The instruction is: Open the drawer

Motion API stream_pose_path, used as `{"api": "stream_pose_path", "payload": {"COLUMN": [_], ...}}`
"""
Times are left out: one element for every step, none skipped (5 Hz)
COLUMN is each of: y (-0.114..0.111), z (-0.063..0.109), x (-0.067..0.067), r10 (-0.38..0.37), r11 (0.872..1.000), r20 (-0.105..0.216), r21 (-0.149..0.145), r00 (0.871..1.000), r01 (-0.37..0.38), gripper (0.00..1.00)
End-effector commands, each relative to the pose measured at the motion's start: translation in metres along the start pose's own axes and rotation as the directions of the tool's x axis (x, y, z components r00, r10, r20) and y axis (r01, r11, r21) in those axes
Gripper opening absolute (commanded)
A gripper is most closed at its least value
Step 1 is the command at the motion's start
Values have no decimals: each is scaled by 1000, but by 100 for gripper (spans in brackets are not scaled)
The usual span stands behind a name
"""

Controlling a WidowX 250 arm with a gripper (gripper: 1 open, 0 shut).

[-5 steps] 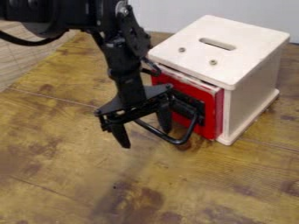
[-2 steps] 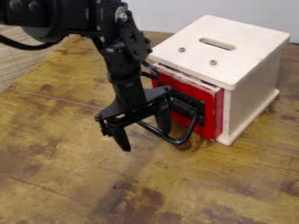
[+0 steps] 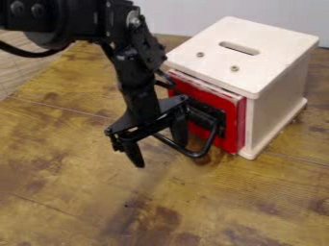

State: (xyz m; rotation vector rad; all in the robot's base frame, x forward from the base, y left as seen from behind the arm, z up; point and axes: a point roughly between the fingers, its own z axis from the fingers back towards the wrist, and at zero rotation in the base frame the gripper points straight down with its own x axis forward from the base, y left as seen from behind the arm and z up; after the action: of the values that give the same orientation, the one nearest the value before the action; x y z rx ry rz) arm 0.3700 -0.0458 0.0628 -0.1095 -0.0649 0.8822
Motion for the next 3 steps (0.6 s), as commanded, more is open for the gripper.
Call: {"api": "stream_pose_path", "payload": {"y": [-7,-6,-6], "z": [24,24,23], "x": [3,4,5], "r10": [-3,9,23], "r11": [999,998,998], "r20": [53,58,63], "r21": [-54,-55,-56], "r00": [999,998,998], "r01": [6,-6,-19], "gripper": [100,100,100]}}
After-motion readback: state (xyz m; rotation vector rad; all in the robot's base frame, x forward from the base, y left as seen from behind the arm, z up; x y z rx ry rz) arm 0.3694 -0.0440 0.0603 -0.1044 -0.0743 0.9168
